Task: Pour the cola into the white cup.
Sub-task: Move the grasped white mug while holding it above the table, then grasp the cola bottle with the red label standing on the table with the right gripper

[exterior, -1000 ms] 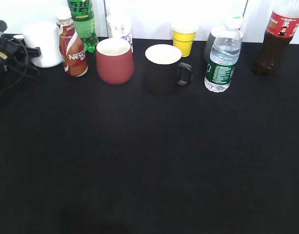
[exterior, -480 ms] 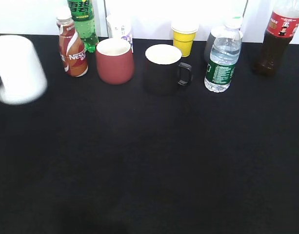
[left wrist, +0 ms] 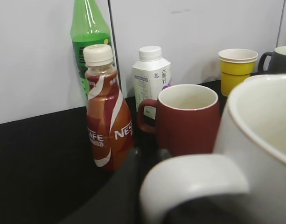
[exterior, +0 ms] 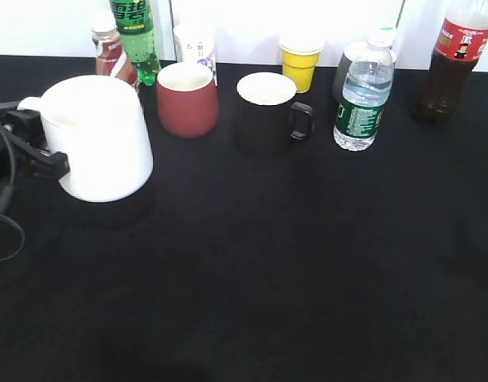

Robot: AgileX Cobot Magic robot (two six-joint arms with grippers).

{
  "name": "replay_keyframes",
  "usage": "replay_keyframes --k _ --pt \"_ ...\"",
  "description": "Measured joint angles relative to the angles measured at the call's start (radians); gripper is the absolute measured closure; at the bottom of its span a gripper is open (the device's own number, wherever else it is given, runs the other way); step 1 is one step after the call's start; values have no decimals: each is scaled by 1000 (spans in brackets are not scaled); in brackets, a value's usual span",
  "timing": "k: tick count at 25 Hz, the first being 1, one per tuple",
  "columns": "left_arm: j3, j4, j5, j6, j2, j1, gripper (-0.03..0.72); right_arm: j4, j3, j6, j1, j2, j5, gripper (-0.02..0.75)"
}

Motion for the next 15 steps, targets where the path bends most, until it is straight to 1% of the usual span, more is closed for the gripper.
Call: replay_keyframes --k 1,3,4,5,6,7,8,10,12,15 --pt "0 0 0 0 0 0 627 0 2 0 0 147 -149 95" --pt "0 0 0 0 0 0 628 -1 3 0 0 460 -474 80" --pt "0 0 0 0 0 0 628 -1 0 0 0 607 -638 80" --pt "0 0 -1 0 0 0 628 -7 -17 0 0 756 -762 92" --pt "0 0 -1 0 0 0 628 -29 -47 0 0 905 -864 117" --pt "0 0 -1 0 0 0 628 -80 -91 0 0 1025 -931 134" --pt "0 0 -1 0 0 0 628 -116 -149 0 0 1138 -956 140" --pt "0 0 -1 0 0 0 628 -133 -273 0 0 1285 -966 120" --pt "0 0 -1 0 0 0 628 -134 -389 6 0 1365 -967 86" --pt "0 0 -9 0 0 0 628 -134 -526 11 0 1435 -918 77"
